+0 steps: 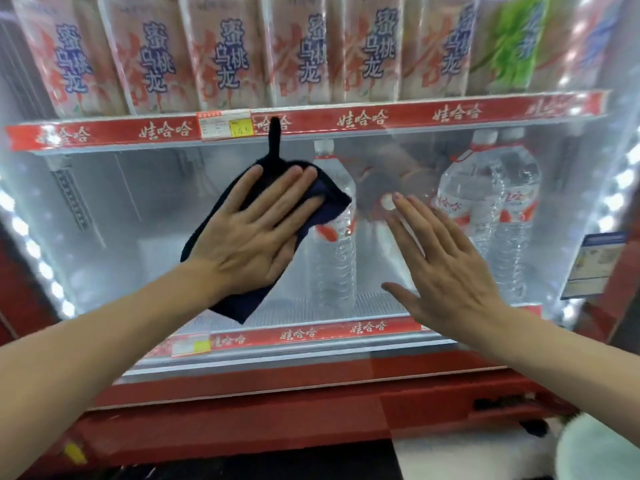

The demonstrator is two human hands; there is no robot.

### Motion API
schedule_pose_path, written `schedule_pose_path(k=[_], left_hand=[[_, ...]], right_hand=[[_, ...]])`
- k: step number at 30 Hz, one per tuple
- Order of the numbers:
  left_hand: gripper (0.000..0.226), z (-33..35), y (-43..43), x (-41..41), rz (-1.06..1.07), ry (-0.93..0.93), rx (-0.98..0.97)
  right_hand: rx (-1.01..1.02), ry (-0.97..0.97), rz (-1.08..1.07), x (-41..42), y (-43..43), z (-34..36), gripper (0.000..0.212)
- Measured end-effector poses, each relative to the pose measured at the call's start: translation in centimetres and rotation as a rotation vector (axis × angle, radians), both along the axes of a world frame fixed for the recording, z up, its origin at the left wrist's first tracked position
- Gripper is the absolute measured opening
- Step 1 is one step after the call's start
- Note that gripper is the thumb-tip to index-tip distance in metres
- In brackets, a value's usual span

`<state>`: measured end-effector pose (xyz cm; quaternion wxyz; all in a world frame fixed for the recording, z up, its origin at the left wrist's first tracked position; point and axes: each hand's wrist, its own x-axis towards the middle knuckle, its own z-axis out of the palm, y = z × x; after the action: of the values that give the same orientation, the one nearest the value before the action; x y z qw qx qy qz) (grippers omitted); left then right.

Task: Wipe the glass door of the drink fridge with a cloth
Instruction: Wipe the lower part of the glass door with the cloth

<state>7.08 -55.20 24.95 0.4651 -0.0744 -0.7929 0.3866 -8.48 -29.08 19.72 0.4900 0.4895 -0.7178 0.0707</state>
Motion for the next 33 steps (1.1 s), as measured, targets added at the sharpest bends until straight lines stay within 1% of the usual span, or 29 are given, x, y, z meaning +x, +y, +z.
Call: schedule_pose_path(k=[2, 4, 6, 9, 11, 13, 15, 17, 19, 21, 23, 25, 28, 30, 32, 33], left_hand=[[0.061, -0.5, 0.9, -0.9, 0.018, 0.048, 0.060], [0.063, -2.8, 1.2, -1.3, 0.018, 0.030, 0.071], [0.063, -6.0, 1.6, -1.7, 0.014, -0.075, -0.042], [0.061, -9.5, 1.9, -1.5, 0.050, -0.316, -0.244], [0.062, -9.9, 2.2, -1.4, 0.077, -0.367, -0.282], [0.063, -8.7, 2.3, -1.4, 0.077, -0.383, -0.299], [0.063, -5.9, 2.8, -2.2, 0.055, -0.306, -0.242], [0.059, -2.8, 4.0, -3.5, 0.011, -0.125, -0.105], [0.059, -0.8, 5.6, -4.8, 0.005, -0.001, 0.010], [0.060, -0.5, 6.8, -5.9, 0.020, 0.045, 0.067], [0.061, -1.7, 7.3, -6.4, 0.025, 0.056, 0.068], [0.064, -3.9, 7.4, -6.5, 0.016, -0.014, -0.009], [0.069, -7.5, 7.9, -6.6, 0.020, -0.293, -0.256], [0.073, -8.3, 8.0, -6.6, 0.055, -0.429, -0.370], [0.074, -6.8, 7.8, -6.7, 0.054, -0.437, -0.379], [0.071, -5.3, 7.9, -6.8, 0.047, -0.391, -0.349]], right_hand=[[0.006, 0.005, 0.007, -0.4, -0.3, -0.4, 0.101], [0.009, 0.014, 0.024, -0.8, -0.5, -0.7, 0.101], [0.009, 0.023, 0.042, -1.3, -0.4, -0.7, 0.102], [-0.002, 0.002, 0.074, -1.4, -0.2, -0.6, 0.103], [0.018, 0.002, 0.091, -1.4, 0.0, -0.2, 0.101], [0.055, 0.013, 0.110, -1.9, 1.4, 0.3, 0.099], [0.029, 0.004, 0.101, -3.1, 3.5, 0.7, 0.102], [-0.003, -0.012, 0.043, -4.5, 5.6, 0.7, 0.110], [-0.010, -0.024, -0.011, -5.6, 6.8, 0.3, 0.117], [-0.001, -0.015, -0.024, -6.2, 7.1, -0.2, 0.118], [0.003, 0.001, -0.020, -6.5, 6.9, -0.5, 0.119], [0.008, 0.003, -0.014, -6.5, 6.8, -0.6, 0.120], [0.027, 0.005, -0.003, -6.5, 7.1, -0.3, 0.118], [0.043, 0.020, 0.016, -6.7, 7.8, -0.1, 0.110], [0.010, 0.007, 0.026, -7.2, 9.0, 0.2, 0.102], [-0.026, -0.011, 0.022, -7.5, 9.7, 0.3, 0.101]])
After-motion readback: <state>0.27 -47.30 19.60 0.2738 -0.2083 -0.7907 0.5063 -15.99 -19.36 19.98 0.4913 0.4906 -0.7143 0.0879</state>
